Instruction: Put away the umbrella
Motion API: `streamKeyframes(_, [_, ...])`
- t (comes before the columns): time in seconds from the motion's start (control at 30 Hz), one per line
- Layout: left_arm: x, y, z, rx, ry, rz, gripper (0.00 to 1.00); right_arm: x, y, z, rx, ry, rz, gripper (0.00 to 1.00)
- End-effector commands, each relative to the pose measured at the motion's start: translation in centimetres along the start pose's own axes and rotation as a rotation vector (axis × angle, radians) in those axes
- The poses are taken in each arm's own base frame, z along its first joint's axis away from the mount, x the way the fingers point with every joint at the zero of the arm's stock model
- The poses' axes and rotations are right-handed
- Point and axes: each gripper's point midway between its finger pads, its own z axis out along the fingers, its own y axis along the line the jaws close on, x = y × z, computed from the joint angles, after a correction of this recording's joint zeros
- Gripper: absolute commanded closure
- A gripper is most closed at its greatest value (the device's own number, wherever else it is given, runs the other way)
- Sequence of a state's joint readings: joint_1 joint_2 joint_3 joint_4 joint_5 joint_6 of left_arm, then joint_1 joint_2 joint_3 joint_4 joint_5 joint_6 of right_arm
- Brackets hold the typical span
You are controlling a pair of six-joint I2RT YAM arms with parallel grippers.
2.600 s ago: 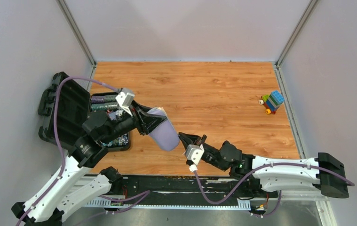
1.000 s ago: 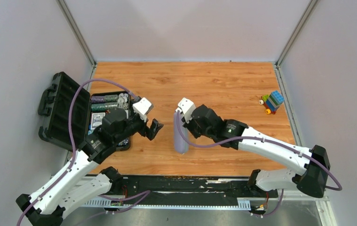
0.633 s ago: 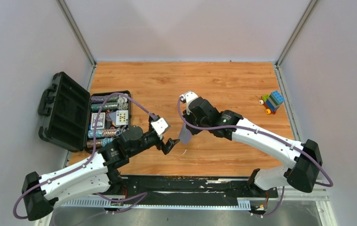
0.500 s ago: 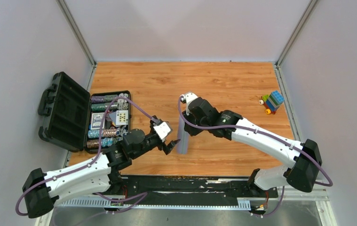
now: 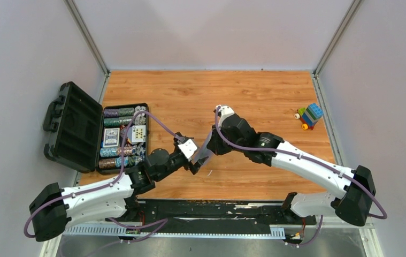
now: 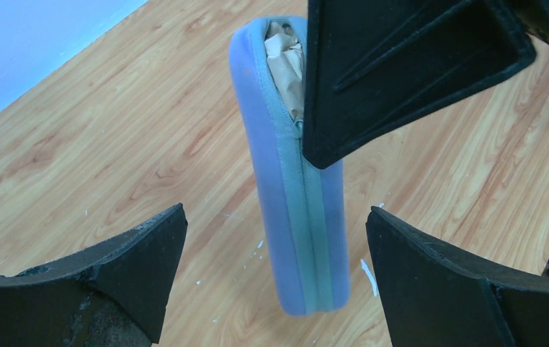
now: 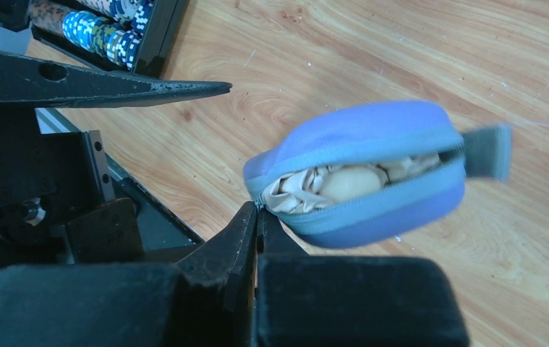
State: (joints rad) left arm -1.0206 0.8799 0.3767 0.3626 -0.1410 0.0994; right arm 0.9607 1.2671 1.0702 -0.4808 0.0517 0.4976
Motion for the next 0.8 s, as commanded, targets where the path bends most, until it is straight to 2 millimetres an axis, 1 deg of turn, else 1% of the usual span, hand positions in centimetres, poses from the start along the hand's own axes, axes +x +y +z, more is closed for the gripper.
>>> streamKeyframes(0.0, [-2.3, 0.5, 1.1, -0.044, -0.090, -0.016, 0.00, -4.4, 2.6, -1.8, -0.105, -0.185, 0.103, 1.00])
streamKeyframes(0.2, [-2.0, -0.2, 3.1, -0.026, -0.071, 0.022, 0.00, -4.6, 3.4, -2.5, -0.163, -0.210, 0.155, 1.00])
streamKeyframes(0.23, [-1.8, -0.4, 3.4, -0.018, -0.065, 0.028, 0.01, -4.6, 3.4, -2.7, -0.168, -0.214, 0.158, 1.00])
streamKeyframes(0.27, [-1.7, -0.5, 3.6, -0.013, -0.063, 0.030, 0.05, -4.6, 3.5, -2.8, -0.171, -0.217, 0.158, 1.00])
streamKeyframes(0.3, [-1.6, -0.6, 3.8, -0.008, -0.063, 0.031, 0.09, -4.7, 3.5, -3.0, -0.174, -0.221, 0.157, 1.00])
streamKeyframes(0.33, [-1.6, -0.8, 3.7, 0.001, -0.067, 0.032, 0.16, -4.6, 3.3, -3.1, -0.169, -0.224, 0.154, 1.00])
streamKeyframes(0.37, [-1.6, -0.9, 3.7, 0.006, -0.071, 0.034, 0.27, -4.6, 3.2, -3.1, -0.164, -0.227, 0.148, 1.00])
streamKeyframes(0.43, [-1.6, -0.7, 3.3, 0.003, -0.075, 0.036, 0.52, -4.2, 2.5, -3.2, -0.144, -0.228, 0.128, 1.00])
streamKeyframes(0.47, [-1.8, -0.6, 3.0, -0.001, -0.075, 0.039, 0.63, -3.9, 2.3, -3.1, -0.137, -0.224, 0.111, 1.00])
streamKeyframes(0.5, [-2.1, -0.4, 2.7, -0.007, -0.078, 0.047, 0.73, -3.6, 2.1, -3.1, -0.134, -0.215, 0.089, 1.00])
streamKeyframes(0.53, [-2.2, -0.1, 2.4, -0.015, -0.074, 0.053, 0.80, -3.0, 1.8, -2.9, -0.127, -0.196, 0.065, 1.00])
streamKeyframes(0.63, [-2.4, 0.6, 1.8, -0.039, -0.054, 0.083, 0.92, -1.4, 1.3, -1.7, -0.109, -0.124, -0.009, 1.00])
streamKeyframes(0.7, [-2.4, 1.0, 1.7, -0.053, -0.036, 0.110, 0.95, -0.3, 2.5, -1.1, -0.177, -0.068, -0.051, 1.00])
streamKeyframes(0.77, [-1.8, 1.2, 1.9, -0.060, 0.004, 0.134, 0.98, 0.2, 3.5, -0.6, -0.204, -0.035, -0.077, 1.00])
